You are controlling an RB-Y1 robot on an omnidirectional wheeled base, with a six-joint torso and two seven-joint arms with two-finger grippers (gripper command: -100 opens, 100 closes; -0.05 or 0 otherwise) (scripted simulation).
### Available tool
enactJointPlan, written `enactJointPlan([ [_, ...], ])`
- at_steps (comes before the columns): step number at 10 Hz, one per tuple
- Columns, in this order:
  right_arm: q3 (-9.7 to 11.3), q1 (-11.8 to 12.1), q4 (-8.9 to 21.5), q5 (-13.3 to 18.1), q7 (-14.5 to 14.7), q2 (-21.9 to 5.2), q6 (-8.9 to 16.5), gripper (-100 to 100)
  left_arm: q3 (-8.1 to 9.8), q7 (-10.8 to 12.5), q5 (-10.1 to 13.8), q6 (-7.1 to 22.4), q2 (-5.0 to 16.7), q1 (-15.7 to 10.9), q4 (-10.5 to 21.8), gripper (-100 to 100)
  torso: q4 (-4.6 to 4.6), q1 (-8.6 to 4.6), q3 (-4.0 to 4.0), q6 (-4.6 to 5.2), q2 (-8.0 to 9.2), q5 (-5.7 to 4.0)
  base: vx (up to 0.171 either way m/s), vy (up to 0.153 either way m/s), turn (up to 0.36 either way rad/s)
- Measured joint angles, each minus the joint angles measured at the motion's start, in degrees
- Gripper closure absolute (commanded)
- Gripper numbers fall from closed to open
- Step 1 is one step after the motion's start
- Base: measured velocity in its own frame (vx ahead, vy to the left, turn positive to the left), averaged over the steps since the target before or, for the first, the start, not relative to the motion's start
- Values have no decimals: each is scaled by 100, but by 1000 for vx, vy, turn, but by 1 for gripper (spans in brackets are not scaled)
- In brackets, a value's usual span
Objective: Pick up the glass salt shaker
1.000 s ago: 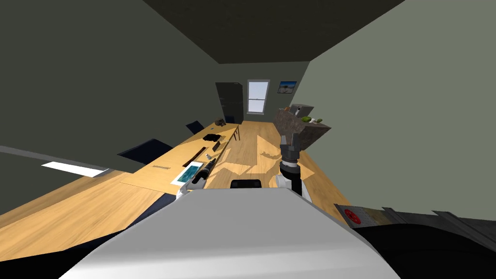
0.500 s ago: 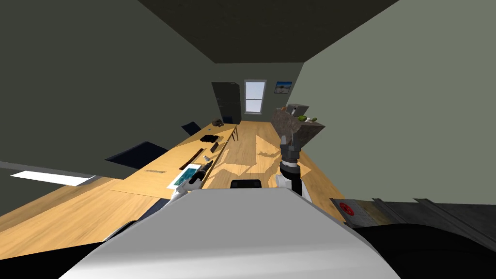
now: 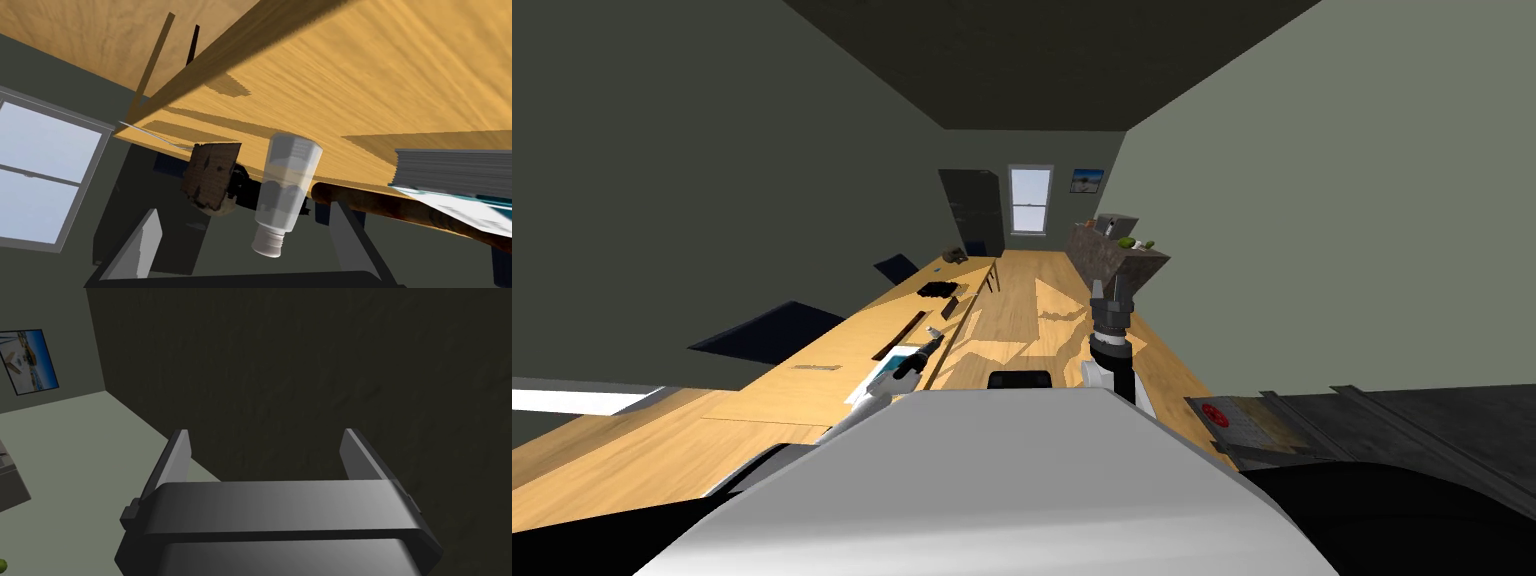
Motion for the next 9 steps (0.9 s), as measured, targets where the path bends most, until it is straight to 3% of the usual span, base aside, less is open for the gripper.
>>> enactJointPlan([
  [6, 0, 0, 0, 0, 0, 0, 0, 0, -150, -217, -6, -49, 326, -356, 803, -100, -1, -2, -4, 2, -8, -1, 31, 22, -93],
  [9, 0, 0, 0, 0, 0, 0, 0, 0, -180, -325, -10, -30, 449, -463, 1001, -100, -2, -1, -4, 0, -8, 0, 30, 24, -33],
])
